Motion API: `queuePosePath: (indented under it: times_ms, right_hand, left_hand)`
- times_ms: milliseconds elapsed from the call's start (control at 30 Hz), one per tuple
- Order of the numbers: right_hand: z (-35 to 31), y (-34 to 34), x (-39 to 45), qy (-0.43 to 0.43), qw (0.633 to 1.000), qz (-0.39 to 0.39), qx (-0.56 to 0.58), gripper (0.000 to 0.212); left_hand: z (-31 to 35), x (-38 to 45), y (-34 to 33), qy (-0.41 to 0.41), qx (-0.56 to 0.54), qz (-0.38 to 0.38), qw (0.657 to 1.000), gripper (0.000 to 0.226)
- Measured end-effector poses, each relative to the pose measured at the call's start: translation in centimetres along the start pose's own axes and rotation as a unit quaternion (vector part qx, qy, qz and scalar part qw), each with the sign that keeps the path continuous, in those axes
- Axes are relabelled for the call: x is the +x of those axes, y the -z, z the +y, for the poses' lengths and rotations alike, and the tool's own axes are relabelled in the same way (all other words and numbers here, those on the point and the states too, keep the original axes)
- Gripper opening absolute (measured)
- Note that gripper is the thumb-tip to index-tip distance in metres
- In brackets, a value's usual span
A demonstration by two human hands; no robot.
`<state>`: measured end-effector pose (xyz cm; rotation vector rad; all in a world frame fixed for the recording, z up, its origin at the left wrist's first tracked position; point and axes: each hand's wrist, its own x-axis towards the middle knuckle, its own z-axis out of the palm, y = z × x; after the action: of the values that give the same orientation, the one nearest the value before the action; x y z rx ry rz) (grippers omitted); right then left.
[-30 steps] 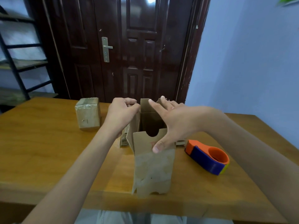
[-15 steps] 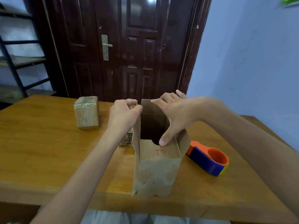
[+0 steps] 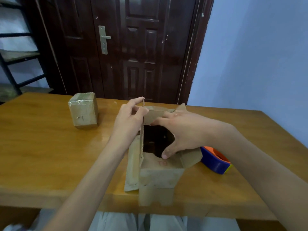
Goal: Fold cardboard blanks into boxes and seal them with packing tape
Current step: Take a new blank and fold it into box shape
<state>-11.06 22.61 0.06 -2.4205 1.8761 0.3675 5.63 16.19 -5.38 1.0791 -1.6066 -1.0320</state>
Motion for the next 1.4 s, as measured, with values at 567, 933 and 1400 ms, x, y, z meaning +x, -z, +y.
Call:
queuePosePath:
  times_ms: [567, 933, 1400]
  right_hand:
    - [-3.8, -9.8, 0.5, -0.121, 0.645, 0.246, 0.713, 0.079]
    - [-3.6, -10.2, 2.1, -0.19, 0.621, 0.245, 0.72, 0.089]
    - [-2.4, -11.6, -1.6, -0.329, 0.742, 0.384, 0.44, 0.077]
  left_hand:
    - [-4.9, -3.1, -2.4, 0.082, -0.213, -0.062, 0.972, 0.085]
    - [-5.4, -2.0, -3.0, 0.138, -0.226, -0.048, 0.963, 0.073]
    - [-3.2, -0.4, -5.1, 0.015, 0.056, -0.302, 0.952, 0.053]
